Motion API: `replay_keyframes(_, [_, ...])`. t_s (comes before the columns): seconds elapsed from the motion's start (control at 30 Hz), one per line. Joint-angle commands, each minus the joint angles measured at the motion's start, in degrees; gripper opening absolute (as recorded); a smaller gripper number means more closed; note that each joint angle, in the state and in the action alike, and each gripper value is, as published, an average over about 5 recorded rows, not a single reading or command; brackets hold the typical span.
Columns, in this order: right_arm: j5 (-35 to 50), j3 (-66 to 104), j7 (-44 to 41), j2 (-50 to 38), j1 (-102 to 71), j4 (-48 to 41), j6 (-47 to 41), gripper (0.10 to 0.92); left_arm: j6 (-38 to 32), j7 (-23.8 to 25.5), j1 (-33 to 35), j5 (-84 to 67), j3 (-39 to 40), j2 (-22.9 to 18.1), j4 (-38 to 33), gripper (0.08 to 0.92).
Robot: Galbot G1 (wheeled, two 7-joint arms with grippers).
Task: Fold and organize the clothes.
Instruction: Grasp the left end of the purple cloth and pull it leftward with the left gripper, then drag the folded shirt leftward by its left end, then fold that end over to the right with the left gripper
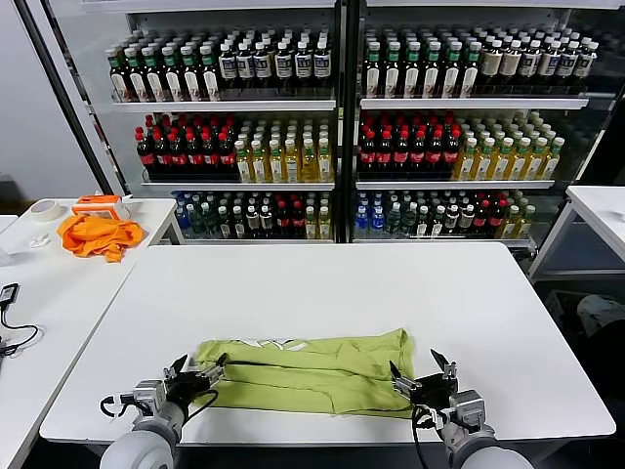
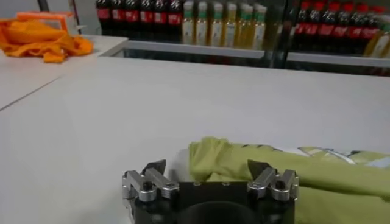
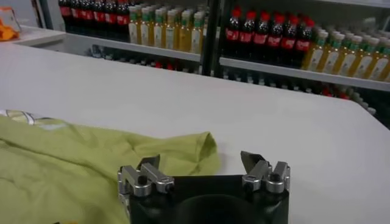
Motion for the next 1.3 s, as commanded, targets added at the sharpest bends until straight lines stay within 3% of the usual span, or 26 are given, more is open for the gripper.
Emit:
replay_keyframes(0.03, [-0.9,0.5,0.1,0.2,-0.4,-1.6,0.3,0.823,2.2,-4.3,0.4,-0.9,0.9,-2.2,-0.5,0.798])
replay_keyframes(0.83, [-1.7,3.0,-1.1,-0.2,0.5,-1.4,2.4,0.823,-0.7,1.7,-0.6,3.8,0.1,-5.1,-1.4,0.126])
replay_keyframes(1.0, [-2.0,2.7,-1.2,-0.1,0.7,-1.5,2.4,0.823,1.0,1.7,-0.9,11.4,-4.5,-4.1,-3.4,0.098])
replay_keyframes(1.2, [-2.0,3.2,-1.2,-0.3,0.8,-1.5,2.5,0.823,6.1,1.9,2.1,16.8,-15.5,0.1,-3.9,0.098])
replay_keyframes(1.3, [-2.1,3.0,-1.2,-0.3,0.9,-1.6,2.5,0.823,7.2,5.2,5.0,19.4,-21.7,2.2,-3.8,0.098])
